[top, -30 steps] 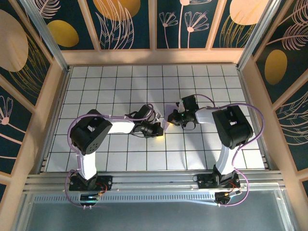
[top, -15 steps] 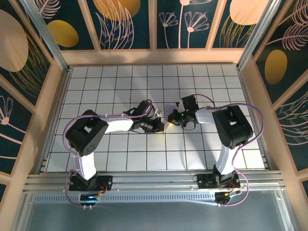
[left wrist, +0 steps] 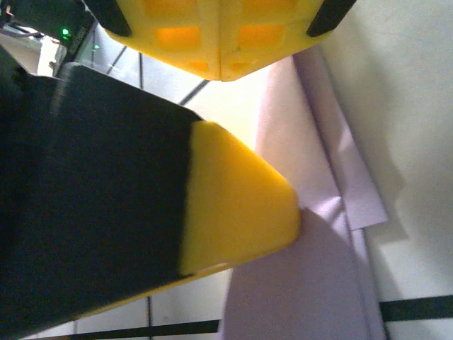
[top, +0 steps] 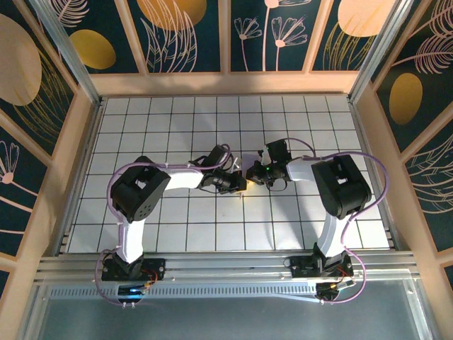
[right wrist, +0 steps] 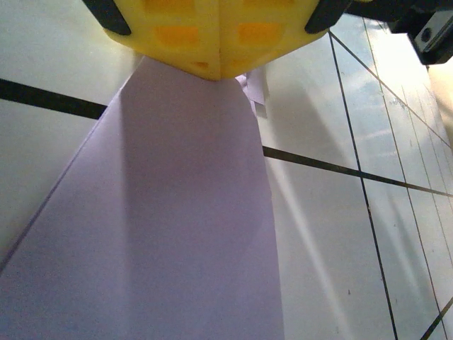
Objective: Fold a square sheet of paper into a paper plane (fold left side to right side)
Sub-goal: Fold the wing for the fifth time at the center of the table.
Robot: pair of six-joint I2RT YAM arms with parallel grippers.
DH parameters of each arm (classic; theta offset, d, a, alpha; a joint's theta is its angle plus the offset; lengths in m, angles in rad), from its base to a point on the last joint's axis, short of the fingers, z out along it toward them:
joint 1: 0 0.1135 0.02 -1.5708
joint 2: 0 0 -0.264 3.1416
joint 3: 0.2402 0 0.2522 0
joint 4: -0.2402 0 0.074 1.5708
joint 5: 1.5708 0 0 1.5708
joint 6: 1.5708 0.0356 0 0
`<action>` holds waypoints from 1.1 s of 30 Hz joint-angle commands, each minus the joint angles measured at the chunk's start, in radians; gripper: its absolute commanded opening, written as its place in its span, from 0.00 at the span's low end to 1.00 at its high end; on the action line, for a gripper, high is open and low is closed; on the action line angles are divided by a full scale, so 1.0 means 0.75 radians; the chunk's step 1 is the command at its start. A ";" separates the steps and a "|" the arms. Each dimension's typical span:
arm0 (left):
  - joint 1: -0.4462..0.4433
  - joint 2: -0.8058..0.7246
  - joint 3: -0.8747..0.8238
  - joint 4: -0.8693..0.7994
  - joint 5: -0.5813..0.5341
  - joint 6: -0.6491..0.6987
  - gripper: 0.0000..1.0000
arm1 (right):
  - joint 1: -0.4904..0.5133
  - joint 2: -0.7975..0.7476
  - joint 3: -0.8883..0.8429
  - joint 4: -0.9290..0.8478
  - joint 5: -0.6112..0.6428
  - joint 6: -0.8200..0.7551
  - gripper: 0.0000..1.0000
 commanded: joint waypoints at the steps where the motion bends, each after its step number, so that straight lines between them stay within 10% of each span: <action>1: -0.005 0.037 0.037 0.006 -0.033 0.026 0.02 | 0.030 0.078 -0.018 -0.154 0.108 -0.025 0.00; 33: -0.065 -0.051 -0.136 -0.192 -0.037 0.259 0.02 | 0.030 0.090 0.006 -0.196 0.124 -0.038 0.00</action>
